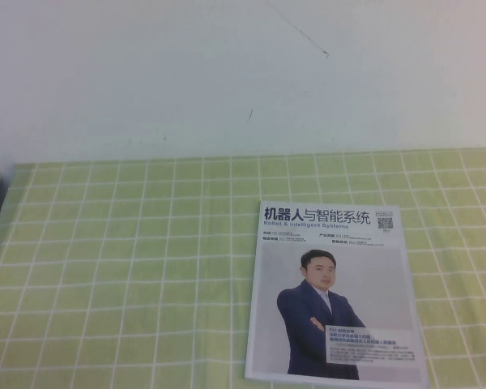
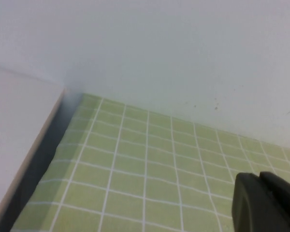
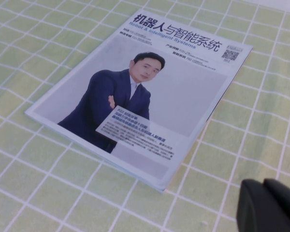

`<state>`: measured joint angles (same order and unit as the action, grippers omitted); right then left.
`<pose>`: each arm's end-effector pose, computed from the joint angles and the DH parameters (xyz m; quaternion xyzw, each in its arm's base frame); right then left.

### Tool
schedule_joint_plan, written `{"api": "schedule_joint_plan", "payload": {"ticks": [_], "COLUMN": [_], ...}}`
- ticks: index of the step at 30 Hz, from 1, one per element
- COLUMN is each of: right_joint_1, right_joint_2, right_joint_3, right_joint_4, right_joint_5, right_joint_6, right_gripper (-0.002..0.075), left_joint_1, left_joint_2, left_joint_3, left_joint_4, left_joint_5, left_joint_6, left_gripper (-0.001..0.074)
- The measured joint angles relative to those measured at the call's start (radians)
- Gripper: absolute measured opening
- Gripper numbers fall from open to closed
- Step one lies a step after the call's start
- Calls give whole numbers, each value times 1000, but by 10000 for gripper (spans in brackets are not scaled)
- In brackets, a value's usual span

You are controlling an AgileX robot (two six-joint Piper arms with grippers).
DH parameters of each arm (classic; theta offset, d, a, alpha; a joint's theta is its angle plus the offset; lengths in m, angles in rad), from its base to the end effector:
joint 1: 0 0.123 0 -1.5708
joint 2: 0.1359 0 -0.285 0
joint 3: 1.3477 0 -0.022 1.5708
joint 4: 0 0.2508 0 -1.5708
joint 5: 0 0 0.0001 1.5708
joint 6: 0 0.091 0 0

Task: Close book
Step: 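Close the open booklet and leave it lying on the table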

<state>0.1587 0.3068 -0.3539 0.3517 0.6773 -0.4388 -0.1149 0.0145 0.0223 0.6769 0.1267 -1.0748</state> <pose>0.0615 0.0298 0.2568 -0.1904 0.8385 0.0933 0.5019 0.0586 0.0005 0.1958 -0.1305 0.7122 -0.1484 0.6736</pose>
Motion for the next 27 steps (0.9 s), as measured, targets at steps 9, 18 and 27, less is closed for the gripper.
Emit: {"api": "schedule_joint_plan", "payload": {"ticks": [9,18,27], "right_joint_1": [0,0,0], "right_joint_2": [0,0,0], "right_joint_3": [0,0,0], "right_joint_4": [0,1,2], "right_joint_5": [0,0,0], "right_joint_6": [0,0,0], "right_gripper": [-3,-3,-3], "left_joint_1": [2,57,58], "left_joint_2": [-16,-27,-29], "left_joint_3": [0,-2,-4], "left_joint_4": [-714,-770,-768], "left_joint_5": [-58,185,191], "left_joint_6": [1023,950,957], "left_gripper": [-4,-4,-4]}}
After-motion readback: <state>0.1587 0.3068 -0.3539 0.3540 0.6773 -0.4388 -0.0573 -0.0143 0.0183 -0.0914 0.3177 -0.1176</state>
